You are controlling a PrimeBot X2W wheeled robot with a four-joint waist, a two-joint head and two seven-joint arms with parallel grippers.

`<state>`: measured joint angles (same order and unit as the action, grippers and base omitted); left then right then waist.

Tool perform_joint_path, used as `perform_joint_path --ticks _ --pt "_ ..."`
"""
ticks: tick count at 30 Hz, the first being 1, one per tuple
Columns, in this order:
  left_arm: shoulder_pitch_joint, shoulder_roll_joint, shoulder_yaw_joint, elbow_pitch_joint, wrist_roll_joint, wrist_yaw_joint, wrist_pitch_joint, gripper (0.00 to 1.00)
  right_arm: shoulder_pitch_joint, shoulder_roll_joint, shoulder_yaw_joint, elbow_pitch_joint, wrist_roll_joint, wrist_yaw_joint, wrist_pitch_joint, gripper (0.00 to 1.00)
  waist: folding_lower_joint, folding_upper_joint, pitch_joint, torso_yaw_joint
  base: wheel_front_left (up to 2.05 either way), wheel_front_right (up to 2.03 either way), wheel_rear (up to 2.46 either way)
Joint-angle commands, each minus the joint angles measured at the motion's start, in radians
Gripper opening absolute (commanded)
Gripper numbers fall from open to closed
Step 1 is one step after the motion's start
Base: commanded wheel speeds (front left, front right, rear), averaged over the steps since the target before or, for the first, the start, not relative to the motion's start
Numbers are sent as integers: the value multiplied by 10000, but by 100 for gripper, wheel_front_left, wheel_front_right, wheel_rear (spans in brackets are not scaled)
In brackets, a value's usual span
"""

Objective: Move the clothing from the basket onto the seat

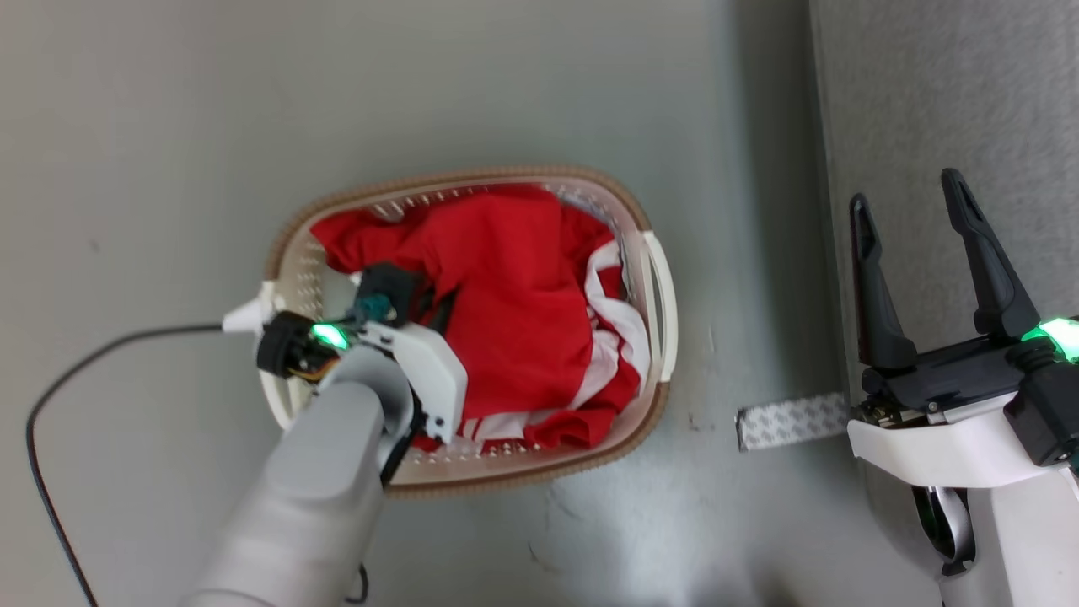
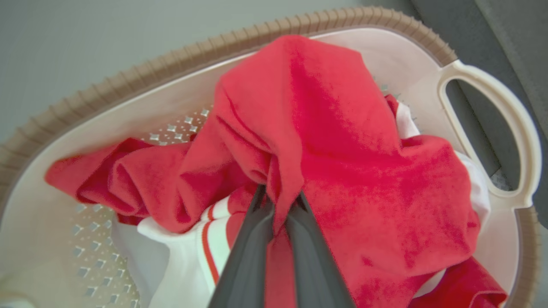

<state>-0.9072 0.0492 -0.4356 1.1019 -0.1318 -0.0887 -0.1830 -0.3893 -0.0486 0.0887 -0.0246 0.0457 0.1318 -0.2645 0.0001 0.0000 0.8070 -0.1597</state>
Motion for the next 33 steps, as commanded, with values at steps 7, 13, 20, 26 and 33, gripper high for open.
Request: perform_joint_path --ticks 7,13,20,26,33 --pt "1301 31 -498 -1071 -864 250 -654 0 474 -34 -206 447 137 -21 2 100 -1 0 -2566 790 0 0 0" --pt "2842 30 -667 -2269 -1441 488 -735 0 1716 -36 -461 978 269 -21 2 100 -1 0 -5072 1216 0 0 0" --pt "4223 367 -373 -3876 -1818 985 -456 0 2814 -33 -513 1242 349 -21 2 100 -1 0 -6656 1275 0 0 0" --pt "5448 1000 -160 -6182 -2027 1512 376 0 3714 -33 -452 1403 164 -21 2 100 -1 0 -7729 1280 0 0 0" --pt "6247 1793 43 -9041 -2117 2016 1619 0 4297 -30 -251 1419 368 -21 2 100 -1 0 -8281 1227 0 0 0"
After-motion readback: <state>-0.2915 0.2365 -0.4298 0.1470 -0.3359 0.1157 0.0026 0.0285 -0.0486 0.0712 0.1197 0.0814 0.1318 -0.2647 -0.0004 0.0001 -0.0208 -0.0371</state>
